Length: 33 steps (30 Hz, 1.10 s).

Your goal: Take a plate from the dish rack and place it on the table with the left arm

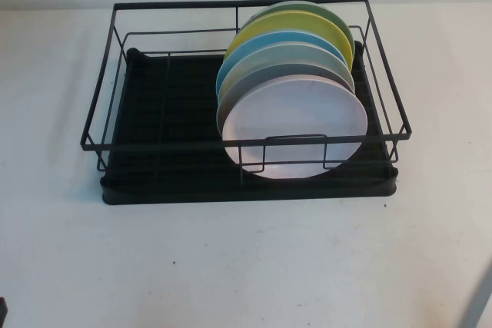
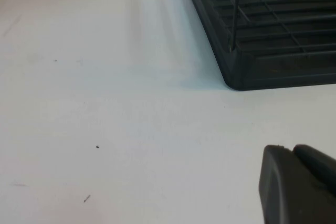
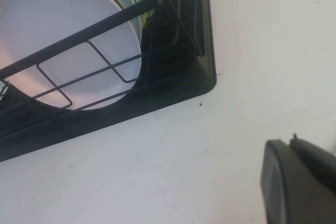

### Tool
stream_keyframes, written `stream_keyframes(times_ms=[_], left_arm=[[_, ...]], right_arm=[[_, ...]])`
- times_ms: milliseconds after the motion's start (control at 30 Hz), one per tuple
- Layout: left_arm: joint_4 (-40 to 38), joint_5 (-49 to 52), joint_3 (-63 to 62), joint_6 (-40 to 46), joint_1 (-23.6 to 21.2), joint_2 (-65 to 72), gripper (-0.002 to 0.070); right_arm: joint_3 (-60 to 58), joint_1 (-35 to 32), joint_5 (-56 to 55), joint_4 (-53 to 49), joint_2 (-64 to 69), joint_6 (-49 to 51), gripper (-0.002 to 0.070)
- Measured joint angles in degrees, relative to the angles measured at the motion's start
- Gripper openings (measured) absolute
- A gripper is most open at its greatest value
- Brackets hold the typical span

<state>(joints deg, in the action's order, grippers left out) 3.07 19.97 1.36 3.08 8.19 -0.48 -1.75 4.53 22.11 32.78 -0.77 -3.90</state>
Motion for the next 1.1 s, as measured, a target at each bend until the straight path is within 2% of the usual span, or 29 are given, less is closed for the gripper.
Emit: stream_keyframes(times_ms=[900, 1100], left_arm=[[-1.46, -0.19, 0.0, 0.0, 0.0, 0.0, -0.0004], [-4.07, -2.3, 0.0, -4.98, 0.0, 0.0, -0.0004]], right_arm=[[0.0, 0.0, 0.0, 0.0, 0.0, 0.0, -0.0018], [0.0, 0.0, 0.0, 0.0, 0.0, 0.0, -0.0018]])
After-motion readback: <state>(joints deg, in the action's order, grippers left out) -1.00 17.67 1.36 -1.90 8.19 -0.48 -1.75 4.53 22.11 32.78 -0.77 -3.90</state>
